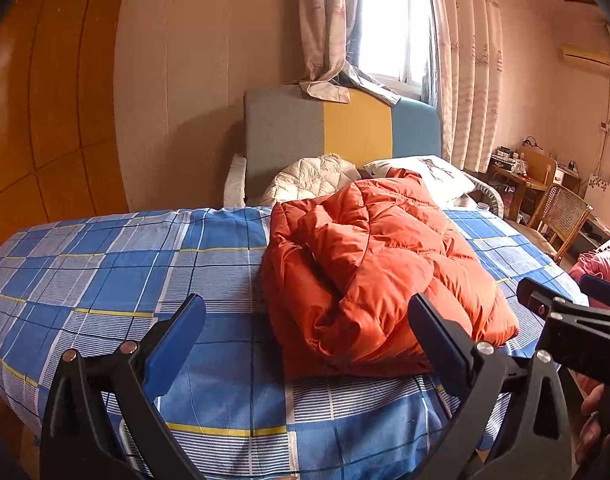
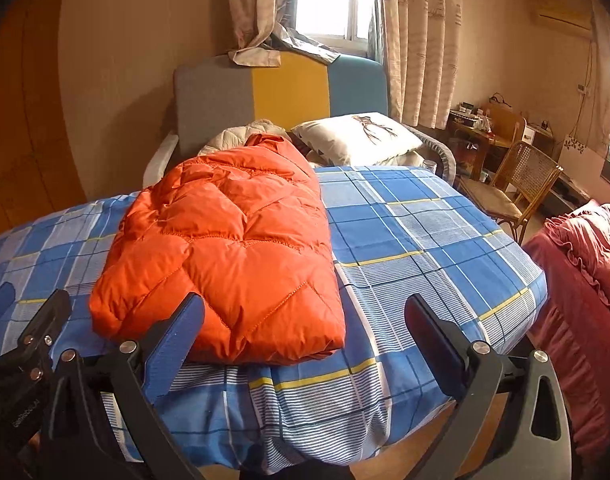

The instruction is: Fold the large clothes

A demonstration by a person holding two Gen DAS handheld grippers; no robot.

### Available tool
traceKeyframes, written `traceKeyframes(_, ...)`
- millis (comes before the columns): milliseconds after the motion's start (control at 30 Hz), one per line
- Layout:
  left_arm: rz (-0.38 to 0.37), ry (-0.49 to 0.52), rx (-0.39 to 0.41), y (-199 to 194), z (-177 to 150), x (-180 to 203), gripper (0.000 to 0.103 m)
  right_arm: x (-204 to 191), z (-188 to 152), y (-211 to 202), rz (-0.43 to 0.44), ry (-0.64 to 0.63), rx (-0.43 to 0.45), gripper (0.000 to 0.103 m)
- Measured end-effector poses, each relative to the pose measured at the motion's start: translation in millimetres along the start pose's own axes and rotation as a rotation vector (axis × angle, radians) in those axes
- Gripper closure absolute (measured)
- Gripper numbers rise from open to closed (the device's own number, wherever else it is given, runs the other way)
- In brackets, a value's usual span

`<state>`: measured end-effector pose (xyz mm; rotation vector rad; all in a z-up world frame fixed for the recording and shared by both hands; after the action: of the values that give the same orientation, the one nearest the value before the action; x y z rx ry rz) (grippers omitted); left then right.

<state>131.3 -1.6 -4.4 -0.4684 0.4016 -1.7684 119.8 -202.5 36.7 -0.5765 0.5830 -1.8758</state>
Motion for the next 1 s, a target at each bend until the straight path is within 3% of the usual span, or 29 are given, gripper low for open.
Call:
traceKeyframes(267,0.025,-0.044,-0.044,4.9,-6.5,-9.4,0.002,-11.4,-0.5,-5.8,0.003,-0.038,0.036,0.003)
traceKeyframes(1000,0.067,-0.067,-0.002,-4.4,-6.0,-19.8,0.002,-11.1,2.2,-12.3,0.016,-0.043,0.06,0.003)
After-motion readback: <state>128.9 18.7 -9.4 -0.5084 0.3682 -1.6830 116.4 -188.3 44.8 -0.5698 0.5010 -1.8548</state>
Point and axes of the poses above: each gripper's, at about its wrist camera, not at the fingertips, and y roughly the way its jaws point, x to its right, z to its top, the point moved 3 cm from there along y, roughly the way its jaws point, and after that the axes turned 7 degrees about -z, right-handed, at the moved point
